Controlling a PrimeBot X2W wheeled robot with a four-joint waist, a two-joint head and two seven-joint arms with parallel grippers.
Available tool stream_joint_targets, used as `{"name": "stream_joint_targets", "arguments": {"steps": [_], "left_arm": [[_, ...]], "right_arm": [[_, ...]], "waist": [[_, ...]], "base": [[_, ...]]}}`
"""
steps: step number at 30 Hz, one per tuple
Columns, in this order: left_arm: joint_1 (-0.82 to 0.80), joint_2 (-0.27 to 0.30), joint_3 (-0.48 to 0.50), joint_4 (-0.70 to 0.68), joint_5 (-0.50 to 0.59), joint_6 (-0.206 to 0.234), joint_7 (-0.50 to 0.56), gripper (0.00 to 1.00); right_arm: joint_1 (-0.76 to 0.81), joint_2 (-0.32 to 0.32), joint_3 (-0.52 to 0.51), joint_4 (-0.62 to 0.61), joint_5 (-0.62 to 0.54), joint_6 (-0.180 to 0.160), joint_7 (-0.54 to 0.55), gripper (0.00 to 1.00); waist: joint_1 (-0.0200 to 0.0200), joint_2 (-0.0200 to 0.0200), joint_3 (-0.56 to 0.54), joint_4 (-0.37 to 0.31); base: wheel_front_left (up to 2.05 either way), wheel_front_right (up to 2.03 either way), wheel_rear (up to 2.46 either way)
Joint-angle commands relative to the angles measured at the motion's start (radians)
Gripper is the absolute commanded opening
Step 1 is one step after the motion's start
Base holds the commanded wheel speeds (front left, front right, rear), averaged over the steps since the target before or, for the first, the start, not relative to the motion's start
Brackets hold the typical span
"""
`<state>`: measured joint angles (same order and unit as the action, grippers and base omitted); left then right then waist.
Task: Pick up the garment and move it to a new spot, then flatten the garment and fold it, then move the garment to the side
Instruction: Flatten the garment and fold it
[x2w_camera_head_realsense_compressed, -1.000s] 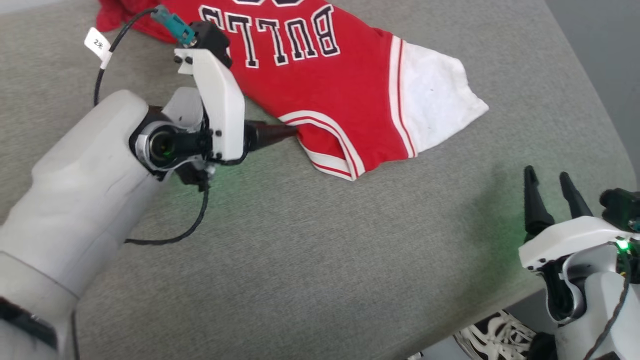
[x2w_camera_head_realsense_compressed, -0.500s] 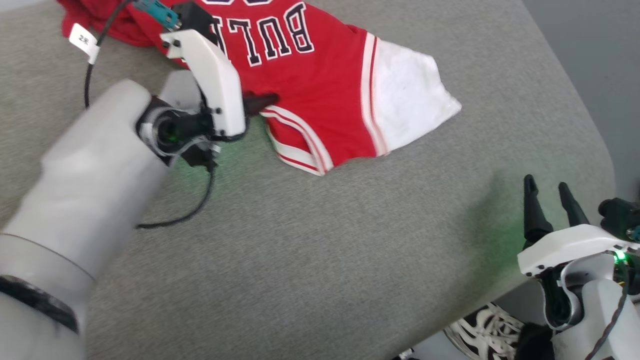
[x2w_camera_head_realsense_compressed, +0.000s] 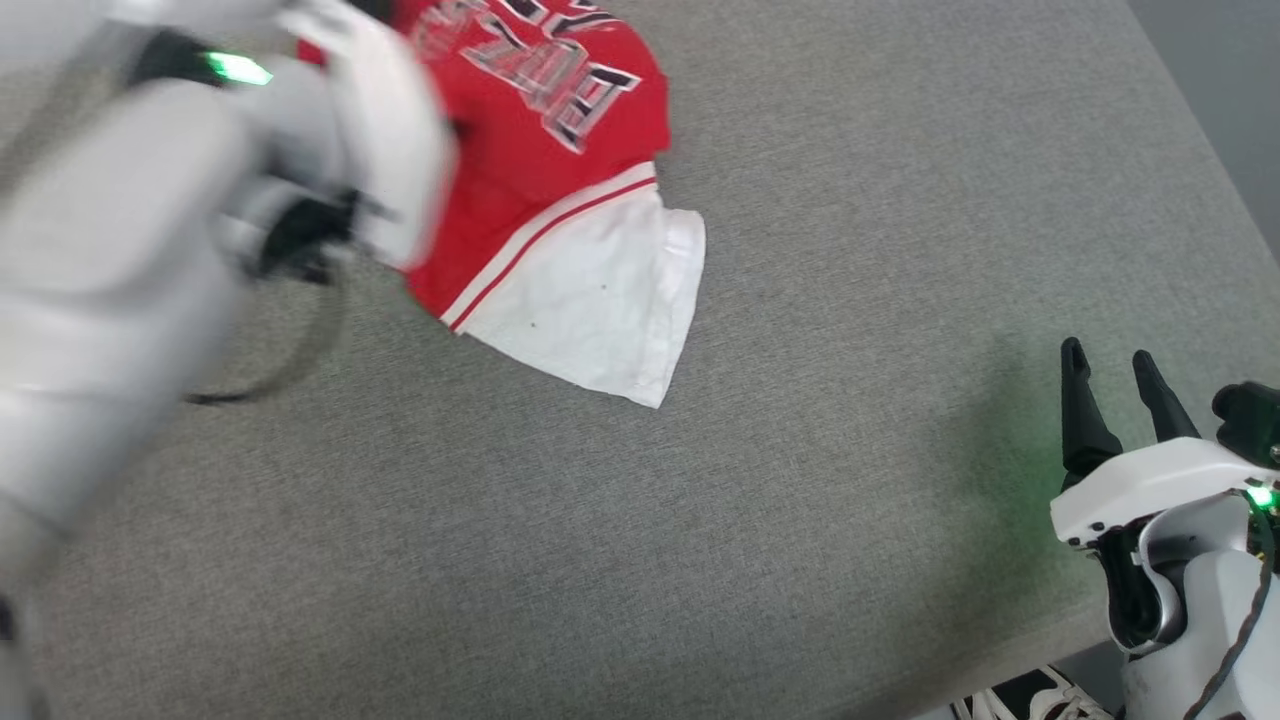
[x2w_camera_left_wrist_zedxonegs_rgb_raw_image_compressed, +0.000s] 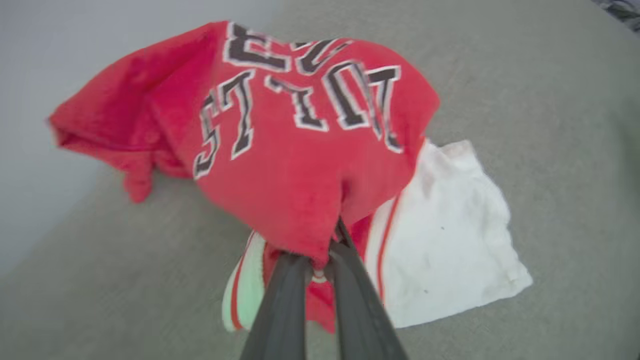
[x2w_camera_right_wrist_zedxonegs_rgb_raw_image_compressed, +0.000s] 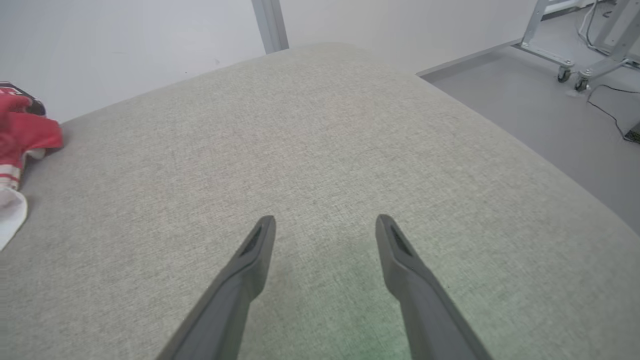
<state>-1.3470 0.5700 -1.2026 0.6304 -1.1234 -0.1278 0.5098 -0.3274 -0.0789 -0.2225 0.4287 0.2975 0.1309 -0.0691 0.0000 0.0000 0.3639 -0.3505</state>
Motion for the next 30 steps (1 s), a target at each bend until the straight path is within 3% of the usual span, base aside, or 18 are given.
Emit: {"name": "stream_joint_targets", "arguments": {"steps": [1,8,13,14,15,16,27,30], "left_arm": [[0.02,-0.04,-0.016,-0.033,0.002,-0.005,-0.003,0.0],[0.115,-0.18,-0.064,-0.175,-0.006,-0.004,0.053,0.0],[0.17,-0.198,-0.071,-0.14,0.012,-0.004,0.034,0.0],[0.178,-0.195,-0.072,-0.13,0.006,-0.004,0.027,0.23],[0.18,-0.189,-0.072,-0.127,0.003,-0.004,0.022,0.82],[0.181,-0.182,-0.073,-0.131,-0.008,-0.004,0.022,1.0],[0.115,0.008,0.004,-0.217,-0.18,0.0,0.102,1.0],[0.14,0.015,0.036,-0.186,-0.243,0.017,0.111,1.0]], "right_arm": [[-0.005,0.0,0.004,-0.005,-0.004,0.0,0.005,1.0],[-0.003,0.007,0.006,-0.027,0.002,0.0,0.014,1.0],[0.001,0.014,0.006,-0.02,0.01,0.0,0.005,1.0],[0.002,0.015,0.006,-0.018,0.009,0.0,0.003,1.0],[0.003,0.016,0.005,-0.016,0.011,0.0,0.002,1.0],[0.006,0.017,0.002,-0.015,0.011,0.0,-0.001,1.0],[-0.01,0.021,-0.001,-0.008,0.0,0.0,0.004,1.0],[-0.011,0.023,0.006,-0.009,0.001,0.0,0.004,1.0]], "waist": [[0.0,0.0,-0.001,0.006],[0.0,0.0,0.023,-0.002],[0.0,0.0,0.035,-0.011],[0.0,0.0,0.036,-0.011],[0.0,0.0,0.036,-0.01],[0.0,0.0,0.034,-0.006],[0.0,0.0,0.022,0.031],[0.0,0.0,0.024,0.029]], "base": [[0.0,0.0,0.0],[0.0,0.0,0.0],[0.0,0.0,0.0],[0.0,0.0,0.0],[0.0,0.0,0.0],[0.0,0.0,0.0],[0.0,0.0,0.0],[0.0,0.0,0.0]]}}
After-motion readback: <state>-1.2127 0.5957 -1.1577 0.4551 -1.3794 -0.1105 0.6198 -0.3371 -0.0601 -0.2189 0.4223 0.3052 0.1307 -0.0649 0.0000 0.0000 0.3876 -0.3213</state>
